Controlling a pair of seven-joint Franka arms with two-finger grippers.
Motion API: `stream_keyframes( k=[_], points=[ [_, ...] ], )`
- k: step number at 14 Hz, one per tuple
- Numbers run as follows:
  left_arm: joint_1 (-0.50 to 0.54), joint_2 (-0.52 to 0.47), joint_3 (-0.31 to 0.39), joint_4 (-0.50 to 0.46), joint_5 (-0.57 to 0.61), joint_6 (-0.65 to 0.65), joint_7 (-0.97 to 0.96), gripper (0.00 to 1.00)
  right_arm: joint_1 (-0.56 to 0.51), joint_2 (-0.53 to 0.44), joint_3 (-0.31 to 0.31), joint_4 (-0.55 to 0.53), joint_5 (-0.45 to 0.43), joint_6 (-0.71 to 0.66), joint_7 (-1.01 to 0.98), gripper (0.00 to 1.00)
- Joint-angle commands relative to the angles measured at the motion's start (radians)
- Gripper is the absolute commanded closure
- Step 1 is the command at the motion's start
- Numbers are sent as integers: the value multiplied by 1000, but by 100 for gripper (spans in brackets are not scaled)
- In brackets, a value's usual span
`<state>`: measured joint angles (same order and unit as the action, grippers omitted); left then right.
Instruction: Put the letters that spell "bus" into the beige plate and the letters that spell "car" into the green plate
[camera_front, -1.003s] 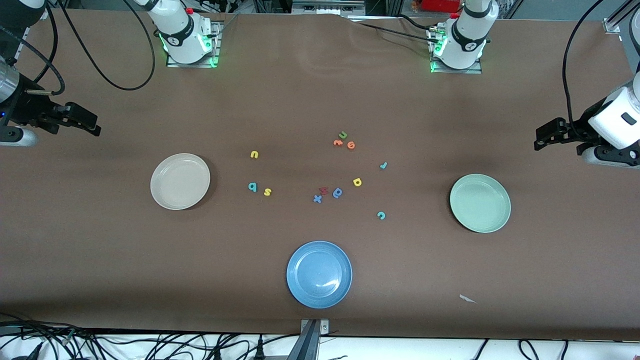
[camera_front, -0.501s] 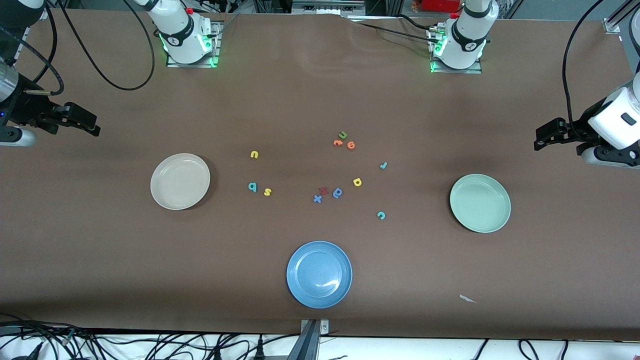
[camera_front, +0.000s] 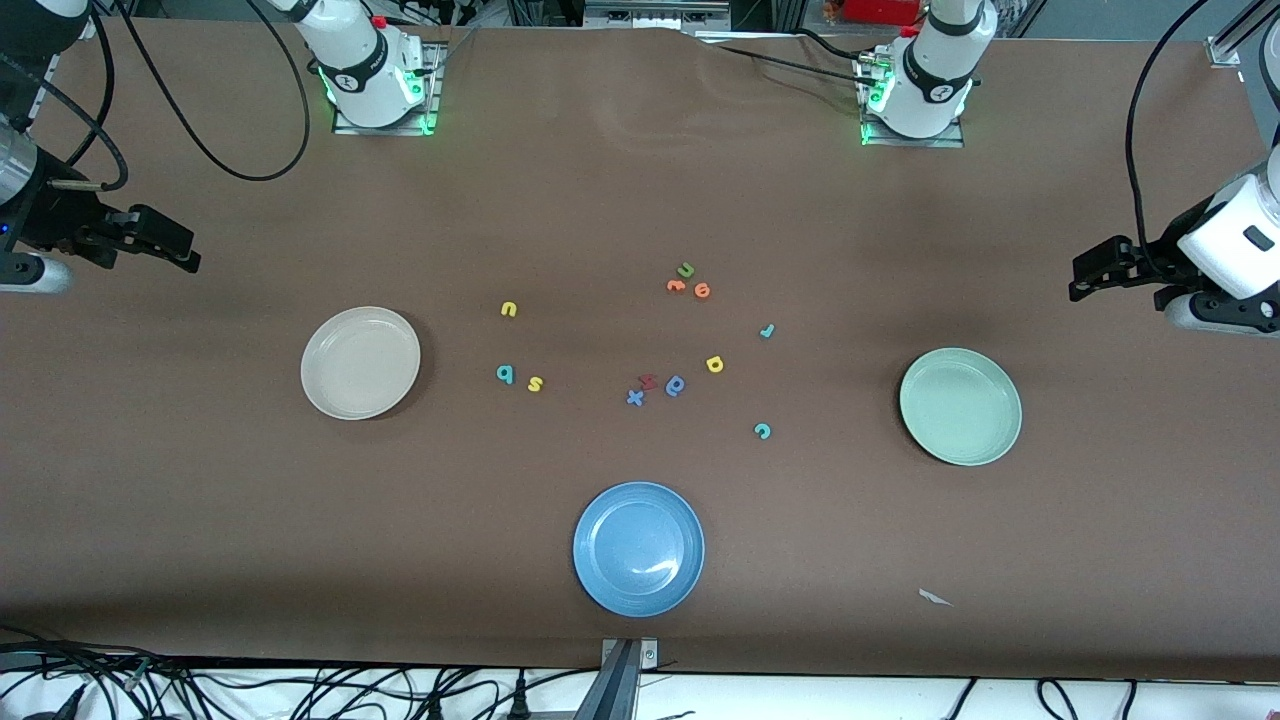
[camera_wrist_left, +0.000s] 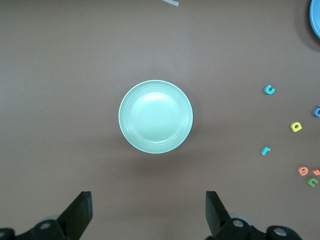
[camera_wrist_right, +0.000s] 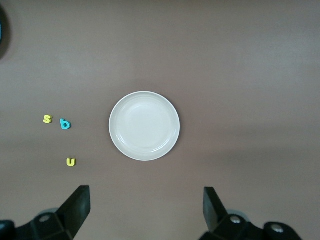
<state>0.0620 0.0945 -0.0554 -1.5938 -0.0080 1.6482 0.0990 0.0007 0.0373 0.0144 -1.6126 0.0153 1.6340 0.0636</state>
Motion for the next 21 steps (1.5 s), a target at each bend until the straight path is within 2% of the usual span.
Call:
stream_keyframes(
  k=[1, 21],
  points=[
    [6, 2, -6, 18, 31, -15, 12, 0, 4, 1, -2, 8, -2, 0, 2, 0],
    [6, 2, -6, 20, 33, -16, 8, 0, 1, 15, -4, 16, 3, 21, -16, 0]
  ],
)
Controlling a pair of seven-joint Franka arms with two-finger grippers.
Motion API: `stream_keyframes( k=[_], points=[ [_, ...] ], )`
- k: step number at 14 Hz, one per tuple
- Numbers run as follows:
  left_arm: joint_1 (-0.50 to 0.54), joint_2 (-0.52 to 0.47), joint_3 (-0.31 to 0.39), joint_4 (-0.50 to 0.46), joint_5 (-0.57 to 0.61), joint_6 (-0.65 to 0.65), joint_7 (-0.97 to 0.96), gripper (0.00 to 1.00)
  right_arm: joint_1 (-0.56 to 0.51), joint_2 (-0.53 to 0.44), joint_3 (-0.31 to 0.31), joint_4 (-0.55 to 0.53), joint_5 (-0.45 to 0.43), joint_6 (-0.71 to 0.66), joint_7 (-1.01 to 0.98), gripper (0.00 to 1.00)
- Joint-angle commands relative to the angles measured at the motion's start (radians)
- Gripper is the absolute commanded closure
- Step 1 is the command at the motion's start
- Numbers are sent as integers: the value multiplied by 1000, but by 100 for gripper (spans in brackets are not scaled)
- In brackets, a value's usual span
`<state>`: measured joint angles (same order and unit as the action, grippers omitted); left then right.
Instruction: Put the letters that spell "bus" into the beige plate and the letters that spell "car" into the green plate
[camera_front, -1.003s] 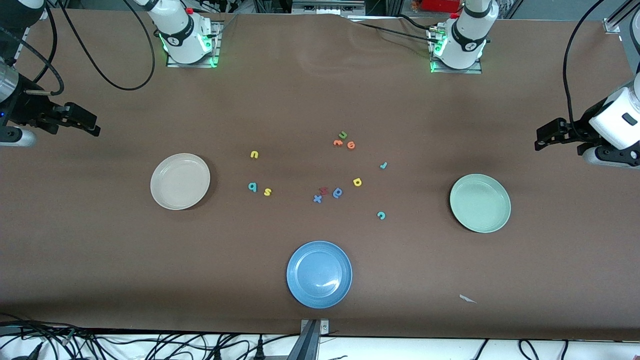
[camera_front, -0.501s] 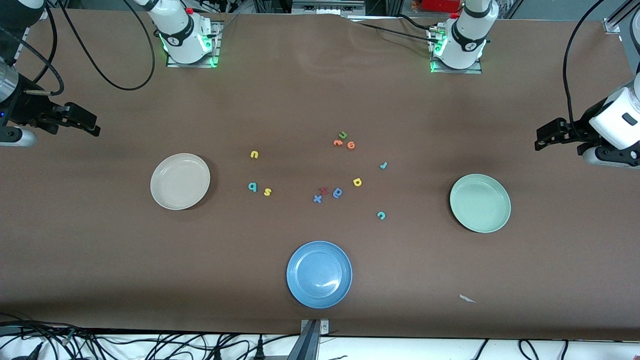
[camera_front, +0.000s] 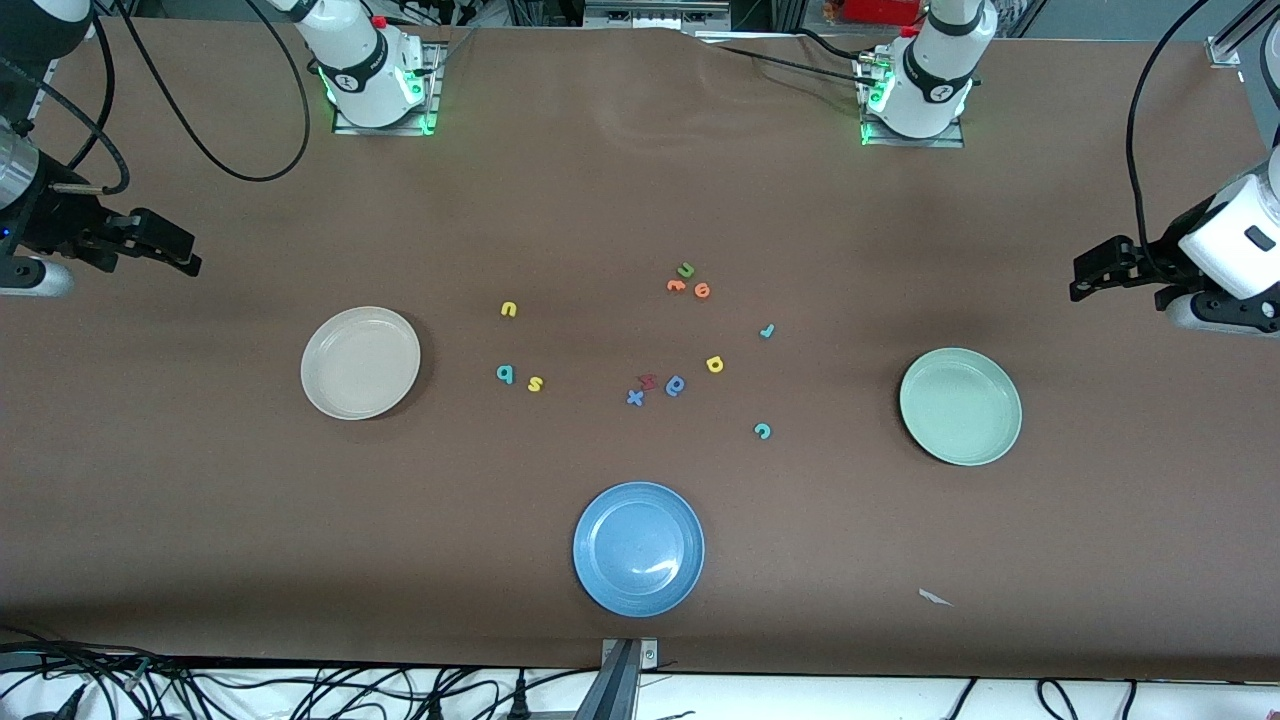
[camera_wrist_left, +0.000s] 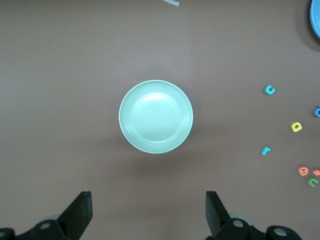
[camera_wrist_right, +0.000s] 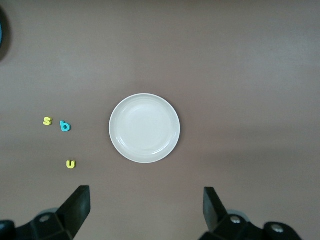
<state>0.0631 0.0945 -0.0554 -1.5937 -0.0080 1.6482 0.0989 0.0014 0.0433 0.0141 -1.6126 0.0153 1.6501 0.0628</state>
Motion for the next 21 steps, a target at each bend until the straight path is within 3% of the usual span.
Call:
stream_keyframes(
  k=[1, 21],
  points=[
    [4, 2, -6, 20, 33, -16, 10, 0, 0, 9, -2, 17, -1, 7, -12, 0],
    [3, -1, -12, 20, 46, -16, 18, 0, -3, 17, -3, 37, -11, -13, -15, 0]
  ],
)
